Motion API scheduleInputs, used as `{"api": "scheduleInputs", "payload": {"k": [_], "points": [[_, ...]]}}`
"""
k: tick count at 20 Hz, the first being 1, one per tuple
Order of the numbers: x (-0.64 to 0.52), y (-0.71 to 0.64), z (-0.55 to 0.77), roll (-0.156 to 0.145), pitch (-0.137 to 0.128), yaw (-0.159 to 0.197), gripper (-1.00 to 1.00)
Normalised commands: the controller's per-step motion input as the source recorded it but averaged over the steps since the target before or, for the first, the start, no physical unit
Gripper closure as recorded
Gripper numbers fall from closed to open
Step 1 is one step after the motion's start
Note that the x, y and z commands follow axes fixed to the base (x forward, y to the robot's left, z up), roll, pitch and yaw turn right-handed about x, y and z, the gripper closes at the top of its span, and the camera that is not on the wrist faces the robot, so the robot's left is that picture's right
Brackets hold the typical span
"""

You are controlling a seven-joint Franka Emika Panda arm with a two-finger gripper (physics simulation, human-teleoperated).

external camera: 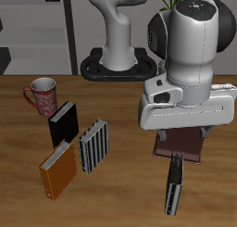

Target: Place the left striped book into the left desk caddy's right compartment and place the right striped book into the left desk caddy's right compartment and place the orange book into the left desk caddy's left compartment

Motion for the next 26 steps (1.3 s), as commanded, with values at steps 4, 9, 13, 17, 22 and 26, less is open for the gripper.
{"api": "scheduleInputs", "payload": {"k": [4,9,13,17,22,26], "points": [[0.1,0.2,-0.2,0.04,-0.007,0.0,-1.0],[0.13,0.11,-0.33,0.018,0.0,-0.043,-1.0],[0.05,-0.04,-0.3,0.005,0.001,-0.019,-1.0],[-0.02,-0.17,-0.28,-0.012,0.02,-0.062,-1.0],[-0.07,-0.09,-0.18,0.021,0.004,-0.045,-1.0],[-0.14,-0.19,-0.21,0.038,-0.041,-0.04,-1.0]]}}
